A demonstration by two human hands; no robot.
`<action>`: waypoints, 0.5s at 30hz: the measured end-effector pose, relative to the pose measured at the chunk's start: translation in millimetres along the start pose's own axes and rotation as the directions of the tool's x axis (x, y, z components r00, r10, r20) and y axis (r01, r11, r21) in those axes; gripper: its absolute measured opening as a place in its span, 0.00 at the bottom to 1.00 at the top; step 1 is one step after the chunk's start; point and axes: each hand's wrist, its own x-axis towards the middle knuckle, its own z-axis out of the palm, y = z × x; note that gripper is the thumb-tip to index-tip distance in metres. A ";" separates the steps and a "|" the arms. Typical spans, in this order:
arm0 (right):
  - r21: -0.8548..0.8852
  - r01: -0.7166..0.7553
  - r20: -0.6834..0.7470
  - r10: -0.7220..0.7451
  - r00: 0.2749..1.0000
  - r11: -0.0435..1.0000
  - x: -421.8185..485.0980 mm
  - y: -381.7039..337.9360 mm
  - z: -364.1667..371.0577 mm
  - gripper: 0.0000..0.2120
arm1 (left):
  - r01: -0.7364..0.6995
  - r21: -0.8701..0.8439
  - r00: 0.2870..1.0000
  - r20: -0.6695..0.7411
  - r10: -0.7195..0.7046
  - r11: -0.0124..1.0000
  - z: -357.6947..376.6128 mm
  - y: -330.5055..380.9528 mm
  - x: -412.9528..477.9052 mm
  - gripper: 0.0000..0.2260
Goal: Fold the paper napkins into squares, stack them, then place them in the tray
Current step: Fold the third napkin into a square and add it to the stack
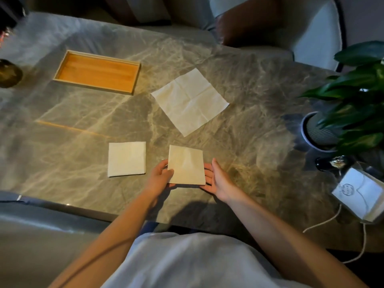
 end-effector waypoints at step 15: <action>-0.146 0.096 0.089 -0.083 0.993 0.985 19.5 -0.2 138.1 0.22 | -0.068 0.163 0.982 -0.164 0.095 0.984 -127.4 4.7 23.1 0.17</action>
